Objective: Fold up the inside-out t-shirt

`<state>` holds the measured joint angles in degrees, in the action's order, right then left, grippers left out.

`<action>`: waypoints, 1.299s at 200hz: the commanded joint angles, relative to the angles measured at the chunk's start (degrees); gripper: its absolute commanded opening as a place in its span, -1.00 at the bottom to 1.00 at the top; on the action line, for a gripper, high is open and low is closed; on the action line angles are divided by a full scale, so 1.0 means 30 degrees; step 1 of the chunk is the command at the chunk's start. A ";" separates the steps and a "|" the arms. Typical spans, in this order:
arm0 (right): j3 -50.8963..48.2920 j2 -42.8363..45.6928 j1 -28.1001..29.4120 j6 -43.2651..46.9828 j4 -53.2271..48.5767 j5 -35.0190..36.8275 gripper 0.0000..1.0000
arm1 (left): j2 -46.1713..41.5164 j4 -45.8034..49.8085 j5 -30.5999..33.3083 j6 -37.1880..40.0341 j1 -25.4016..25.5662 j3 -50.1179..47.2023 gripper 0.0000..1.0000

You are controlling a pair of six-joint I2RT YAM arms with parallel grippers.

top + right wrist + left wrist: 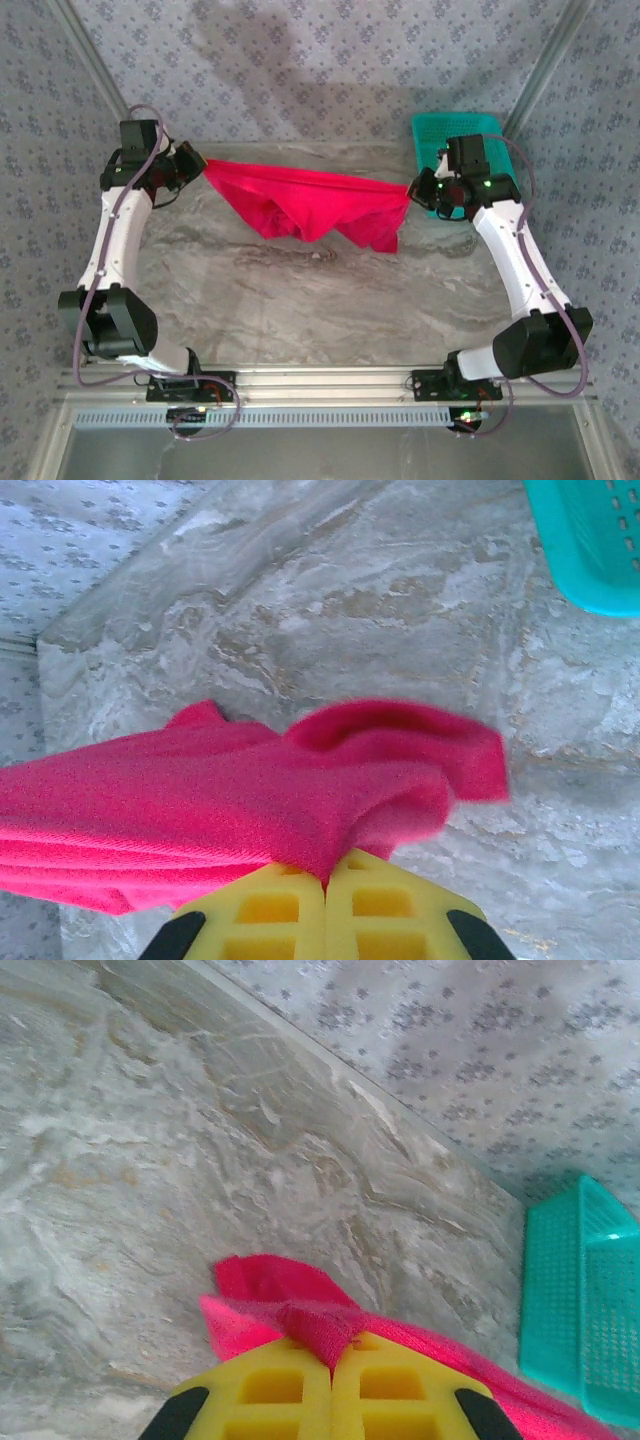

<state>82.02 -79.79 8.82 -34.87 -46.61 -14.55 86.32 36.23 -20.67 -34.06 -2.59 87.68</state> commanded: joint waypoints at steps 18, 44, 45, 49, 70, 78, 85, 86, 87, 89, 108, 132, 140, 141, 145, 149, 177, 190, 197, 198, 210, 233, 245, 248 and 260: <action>-0.1136 -0.0094 -0.0328 0.0642 -0.0061 0.1915 -1.00 | 0.0238 -0.1642 -0.0091 -0.0365 -0.0433 -0.0840 -1.00; -0.0882 -0.0929 0.0099 0.0953 -0.0314 0.1280 -1.00 | 0.1099 -0.1634 -0.0020 0.0170 -0.0167 -0.1405 -1.00; -0.0854 -0.0936 0.0088 0.1030 -0.0401 0.1263 -1.00 | 0.1133 -0.1567 -0.0008 0.0225 -0.0179 -0.1370 -1.00; -0.0732 -0.0968 0.0009 0.1459 -0.0795 0.1426 -1.00 | 0.1307 -0.1227 0.0124 0.0469 -0.0180 -0.1072 -1.00; -0.0751 -0.0181 -0.1416 0.1520 -0.1017 0.2103 -1.00 | 0.1672 0.0721 0.1124 0.1593 -0.0543 0.0980 -1.00; -0.0565 0.0144 -0.1996 0.1491 -0.1038 0.1820 -1.00 | 0.1489 0.0809 0.1037 0.1492 -0.0838 0.1507 -1.00; -0.0266 0.0355 -0.2273 0.1489 -0.1167 0.1633 -1.00 | 0.1302 0.0786 0.0797 0.1305 -0.1065 0.1990 -1.00; -0.0224 0.0380 -0.2269 0.1488 -0.1200 0.1633 -1.00 | 0.1278 0.0785 0.0752 0.1276 -0.1068 0.2056 -1.00; -0.0173 0.0407 -0.2268 0.1488 -0.1225 0.1630 -1.00 | 0.1237 0.0785 0.0729 0.1247 -0.1084 0.2118 -1.00; -0.0091 0.0457 -0.2303 0.1466 -0.1281 0.1605 -1.00 | 0.1184 0.0785 0.0698 0.1203 -0.1118 0.2282 -1.00; 0.0732 0.0914 -0.1967 0.1085 -0.1225 0.1607 -1.00 | 0.0839 0.1276 -0.0069 0.0862 -0.1071 0.3732 -1.00; 0.1111 0.1013 -0.0944 0.0910 -0.1074 0.0805 -1.00 | 0.0556 0.1167 -0.0871 0.0685 -0.0715 0.4134 -1.00; 0.0944 0.0856 -0.0633 0.0761 -0.0800 0.0697 -1.00 | 0.0544 0.1137 -0.0809 0.0887 -0.0441 0.3816 -1.00; 0.0909 0.0821 -0.0600 0.0729 -0.0776 0.0693 -1.00 | 0.0563 0.1122 -0.0784 0.0920 -0.0404 0.3745 -1.00; 0.0773 0.0673 -0.0452 0.0631 -0.0569 0.0639 -1.00 | 0.0642 0.1129 -0.0765 0.1042 -0.0294 0.3521 -1.00; 0.0545 0.0506 -0.0283 0.0553 -0.0274 0.0566 -1.00 | 0.0804 0.1184 -0.0736 0.1187 -0.0143 0.3265 -1.00; -0.0422 -0.2152 0.0470 -0.0143 0.1841 0.0029 -1.00 | 0.3837 0.2756 -0.0519 0.2067 0.0650 0.2589 -0.91; 0.0210 -0.4103 0.0522 -0.0197 0.2291 -0.0262 -1.00 | 0.5170 0.3245 0.0746 0.2315 0.1133 0.2639 -0.89; 0.0815 -0.5062 0.0519 -0.0052 0.2298 -0.0279 -1.00 | 0.5569 0.3128 0.1274 0.2331 0.1398 0.2459 -0.88; 0.0903 -0.5229 0.0518 0.0000 0.2296 -0.0293 -1.00 | 0.5609 0.3085 0.1327 0.2331 0.1438 0.2437 -0.88; 0.1929 -0.6780 0.0534 0.0467 0.2287 -0.0364 -1.00 | 0.5846 0.2640 0.1862 0.2275 0.1852 0.2041 -0.79; 0.3592 -0.8677 0.0704 0.1086 0.1795 -0.0022 -0.13 | 0.5602 0.2208 0.2933 0.2214 0.2231 0.1421 -0.35; 0.3473 -0.8773 0.1084 0.1467 0.1381 0.0169 0.08 | 0.5288 0.2465 0.3463 0.2285 0.2310 0.1131 -0.19; 0.3290 -0.8678 0.1222 0.1536 0.1364 0.0246 0.10 | 0.5172 0.2559 0.3622 0.2322 0.2348 0.1031 -0.17; 0.2160 -0.8177 0.1838 0.1669 0.1513 0.0388 0.13 | 0.4514 0.2832 0.4188 0.2390 0.2506 0.0336 -0.13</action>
<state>89.08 -107.57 11.27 -32.27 -40.56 -14.74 106.00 43.57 -13.37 -27.94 4.49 90.02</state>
